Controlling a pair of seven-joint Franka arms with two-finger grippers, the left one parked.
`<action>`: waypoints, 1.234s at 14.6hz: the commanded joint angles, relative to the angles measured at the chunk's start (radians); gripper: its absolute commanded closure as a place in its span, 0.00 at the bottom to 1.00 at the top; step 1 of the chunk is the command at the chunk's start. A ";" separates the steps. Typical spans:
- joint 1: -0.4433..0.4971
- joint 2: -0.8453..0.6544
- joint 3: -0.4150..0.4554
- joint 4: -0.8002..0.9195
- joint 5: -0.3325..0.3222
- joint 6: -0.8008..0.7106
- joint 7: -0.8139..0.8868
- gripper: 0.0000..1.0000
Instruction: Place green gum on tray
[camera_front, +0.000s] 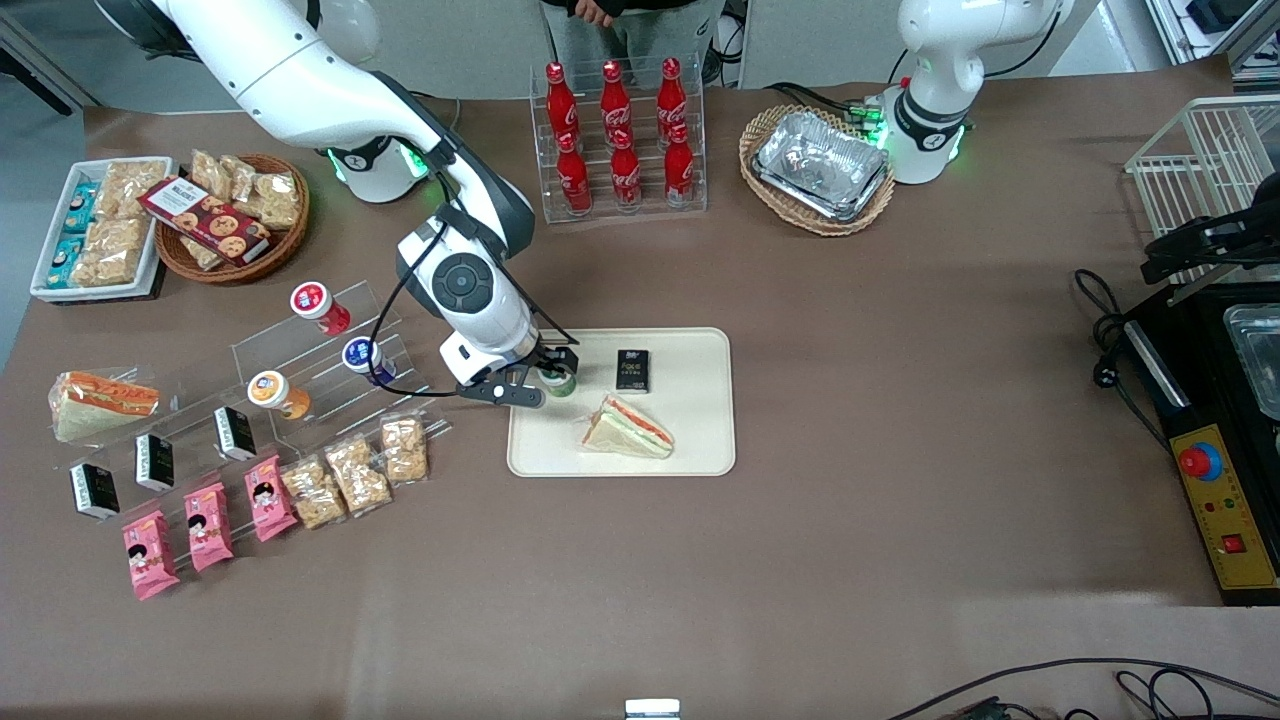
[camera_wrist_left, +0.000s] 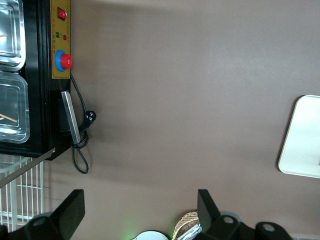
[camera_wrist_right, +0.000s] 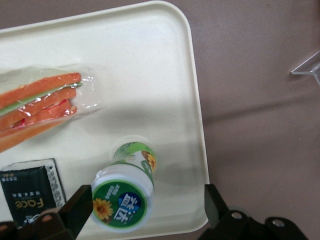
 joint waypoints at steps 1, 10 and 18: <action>-0.022 -0.055 0.007 0.009 -0.025 -0.016 0.034 0.00; -0.092 -0.337 -0.004 0.111 0.092 -0.449 -0.155 0.00; -0.428 -0.437 -0.005 0.283 0.181 -0.748 -0.636 0.00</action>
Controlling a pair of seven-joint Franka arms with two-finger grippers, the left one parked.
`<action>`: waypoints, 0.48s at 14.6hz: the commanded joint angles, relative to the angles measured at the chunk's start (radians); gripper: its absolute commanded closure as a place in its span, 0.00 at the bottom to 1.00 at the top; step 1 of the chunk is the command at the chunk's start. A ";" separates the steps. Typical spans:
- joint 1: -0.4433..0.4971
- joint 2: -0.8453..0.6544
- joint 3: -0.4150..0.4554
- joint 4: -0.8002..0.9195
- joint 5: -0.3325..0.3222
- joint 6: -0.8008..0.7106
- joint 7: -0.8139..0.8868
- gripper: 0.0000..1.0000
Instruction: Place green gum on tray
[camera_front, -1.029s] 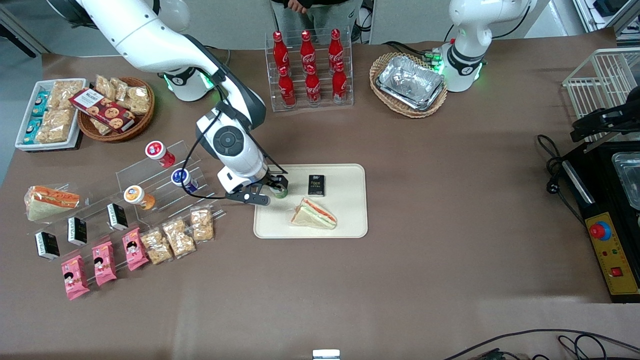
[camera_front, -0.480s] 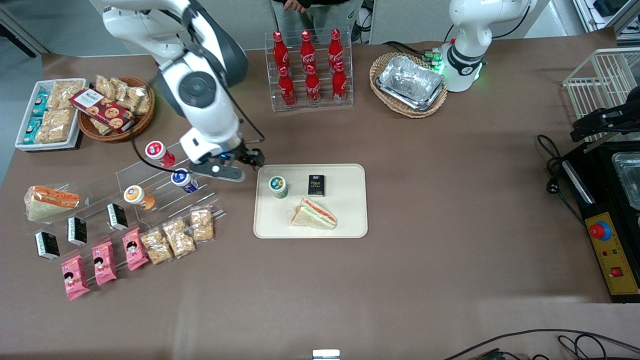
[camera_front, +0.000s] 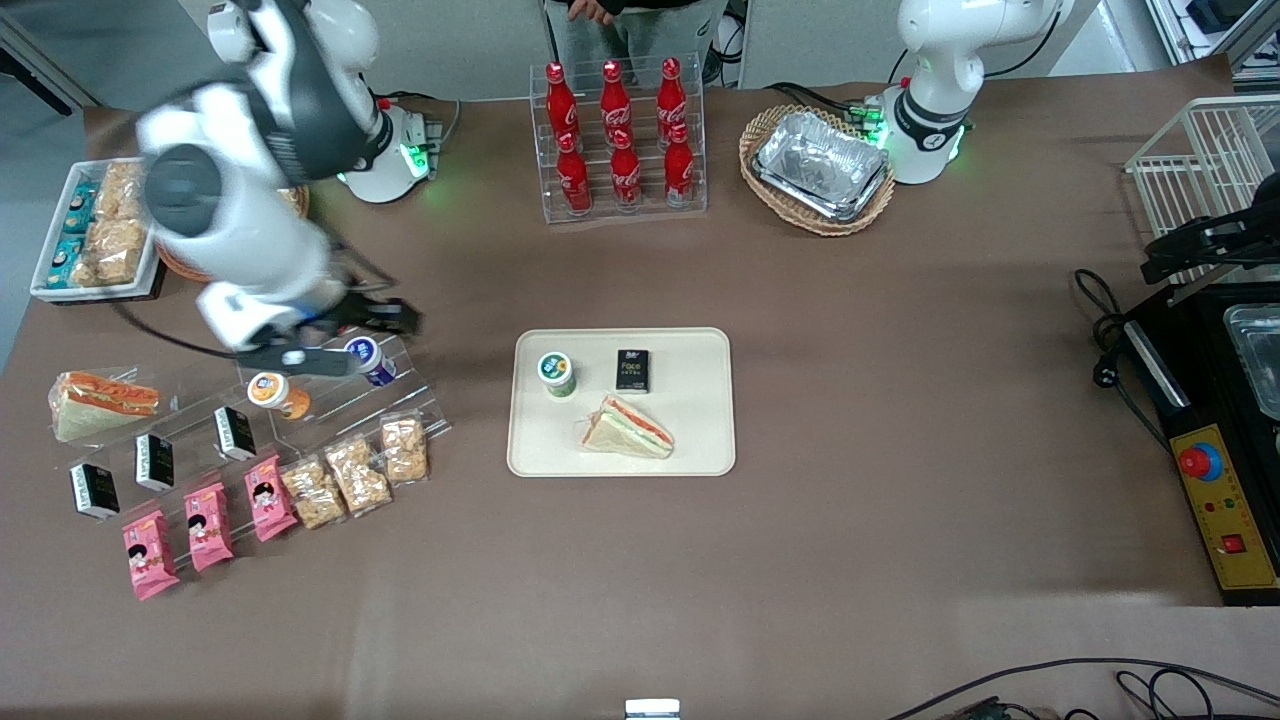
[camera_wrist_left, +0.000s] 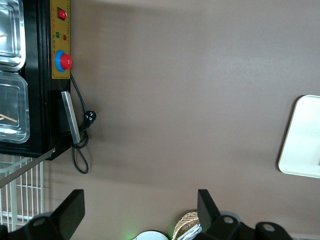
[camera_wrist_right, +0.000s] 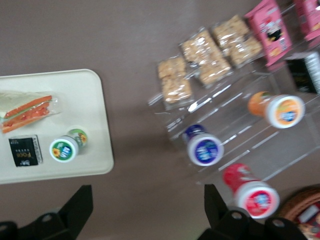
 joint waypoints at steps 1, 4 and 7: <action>-0.186 -0.079 0.004 0.048 0.042 -0.090 -0.270 0.00; -0.164 -0.112 -0.150 0.083 0.045 -0.093 -0.407 0.00; -0.029 -0.104 -0.331 0.130 0.045 -0.102 -0.425 0.00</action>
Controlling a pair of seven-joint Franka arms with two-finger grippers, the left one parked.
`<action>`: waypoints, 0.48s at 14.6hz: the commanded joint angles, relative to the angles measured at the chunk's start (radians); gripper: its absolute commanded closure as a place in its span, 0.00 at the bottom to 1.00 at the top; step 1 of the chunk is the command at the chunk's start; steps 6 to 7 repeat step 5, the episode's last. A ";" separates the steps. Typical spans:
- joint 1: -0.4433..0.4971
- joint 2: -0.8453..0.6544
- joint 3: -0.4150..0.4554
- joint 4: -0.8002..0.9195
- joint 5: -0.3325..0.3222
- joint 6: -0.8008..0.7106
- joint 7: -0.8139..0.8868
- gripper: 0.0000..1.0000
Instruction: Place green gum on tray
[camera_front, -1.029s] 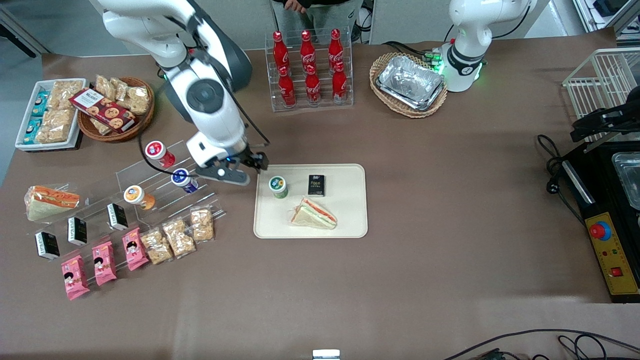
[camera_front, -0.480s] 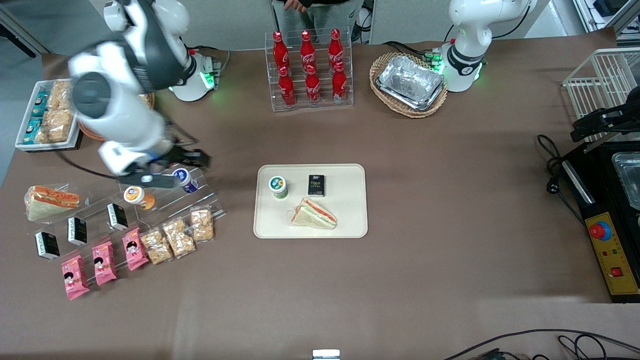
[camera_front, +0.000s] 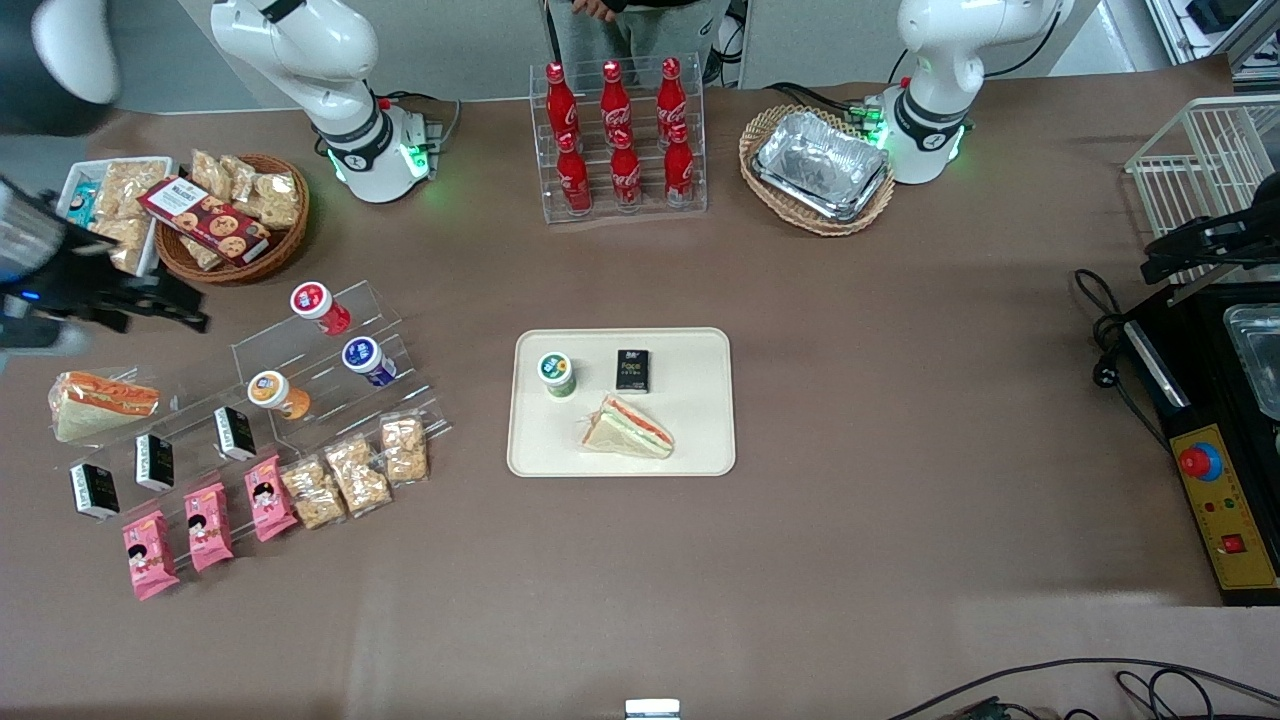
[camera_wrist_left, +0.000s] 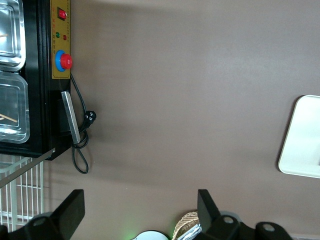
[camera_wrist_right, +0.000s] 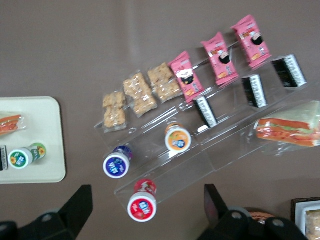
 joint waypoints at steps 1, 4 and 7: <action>0.121 0.011 -0.133 0.051 0.017 -0.030 -0.015 0.00; 0.123 0.019 -0.133 0.050 0.017 -0.052 -0.018 0.00; 0.123 0.019 -0.135 0.047 0.017 -0.055 -0.015 0.00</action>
